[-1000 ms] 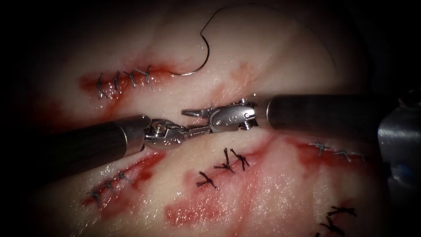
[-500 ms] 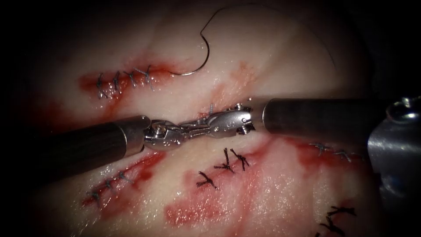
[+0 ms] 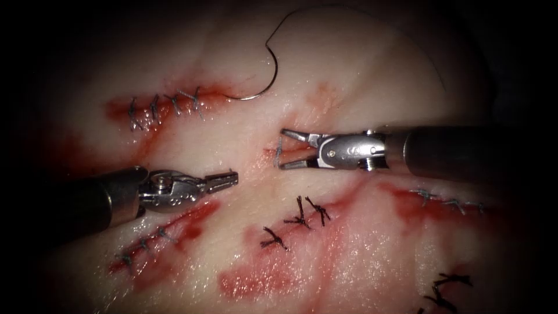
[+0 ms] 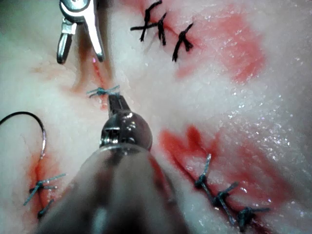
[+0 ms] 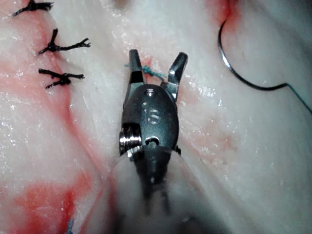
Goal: Wound Closure
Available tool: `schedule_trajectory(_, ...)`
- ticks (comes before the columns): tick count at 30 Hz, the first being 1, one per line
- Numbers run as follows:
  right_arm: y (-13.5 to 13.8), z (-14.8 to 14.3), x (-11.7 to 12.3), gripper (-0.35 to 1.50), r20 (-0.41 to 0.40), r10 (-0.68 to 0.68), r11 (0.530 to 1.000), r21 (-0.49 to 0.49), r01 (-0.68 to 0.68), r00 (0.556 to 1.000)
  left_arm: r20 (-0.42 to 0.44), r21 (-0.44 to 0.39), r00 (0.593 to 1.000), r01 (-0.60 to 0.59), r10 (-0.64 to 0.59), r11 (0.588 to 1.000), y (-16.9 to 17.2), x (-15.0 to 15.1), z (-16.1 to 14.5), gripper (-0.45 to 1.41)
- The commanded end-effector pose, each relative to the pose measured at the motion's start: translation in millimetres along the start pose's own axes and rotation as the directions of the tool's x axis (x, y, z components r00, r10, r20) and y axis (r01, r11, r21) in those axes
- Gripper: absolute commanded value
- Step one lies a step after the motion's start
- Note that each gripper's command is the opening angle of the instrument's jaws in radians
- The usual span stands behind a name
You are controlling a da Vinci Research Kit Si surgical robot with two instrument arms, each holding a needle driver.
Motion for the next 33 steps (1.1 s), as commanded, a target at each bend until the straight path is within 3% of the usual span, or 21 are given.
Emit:
schedule_trajectory(1,1.7,-1.7,0.2,1.47,-0.008,0.027,1.000,-0.013,-0.027,1.000,0.025,0.015,0.999,0.029,-0.030,0.999,-0.4,-0.7,0.2,-0.42)
schedule_trajectory(6,3.3,-6.9,0.3,1.47,-0.024,0.102,0.992,-0.066,-0.104,0.994,0.102,0.057,0.985,0.132,-0.137,0.990,0.2,-5.4,-2.4,-0.38)
schedule_trajectory(11,3.4,-8.8,-0.1,1.47,0.001,0.124,0.987,-0.107,-0.124,0.992,0.150,0.065,0.957,0.243,-0.250,0.968,1.6,-8.5,-3.8,-0.38)
schedule_trajectory(12,3.4,-8.9,-0.1,1.47,0.003,0.133,0.985,-0.112,-0.132,0.991,0.168,0.063,0.947,0.266,-0.273,0.962,2.0,-9.0,-3.8,-0.32)
schedule_trajectory(15,3.3,-9.0,-0.2,1.47,-0.016,0.136,0.988,-0.074,-0.137,0.991,0.231,0.018,0.909,0.352,-0.346,0.936,3.8,-10.9,-3.8,0.00)
schedule_trajectory(18,3.2,-8.8,-0.2,1.47,-0.016,0.142,0.987,-0.074,-0.143,0.990,0.262,0.005,0.889,0.387,-0.375,0.922,4.8,-12.0,-3.7,0.14)
schedule_trajectory(19,3.1,-8.8,-0.1,1.47,-0.017,0.141,0.987,-0.072,-0.142,0.990,0.281,0.003,0.875,0.410,-0.394,0.912,5.2,-12.5,-3.7,0.29)
schedule_trajectory(21,3.0,-8.7,-0.1,1.47,-0.019,0.141,0.987,-0.069,-0.142,0.990,0.323,0.003,0.827,0.485,-0.460,0.875,6.0,-13.6,-3.8,0.94)
schedule_trajectory(23,3.0,-8.7,0.0,1.47,-0.019,0.147,0.987,-0.069,-0.148,0.989,0.358,-0.014,0.790,0.538,-0.498,0.843,6.9,-15.0,-4.1,1.21)
schedule_trajectory(27,3.0,-8.9,-0.1,1.47,-0.023,0.146,0.987,-0.068,-0.148,0.989,0.374,-0.011,0.762,0.573,-0.529,0.819,7.4,-15.7,-5.3,1.25)
schedule_trajectory(33,3.0,-9.1,-0.2,1.47,-0.018,0.151,0.986,-0.064,-0.152,0.988,0.384,-0.018,0.756,0.581,-0.531,0.814,8.1,-14.9,-8.2,1.11)
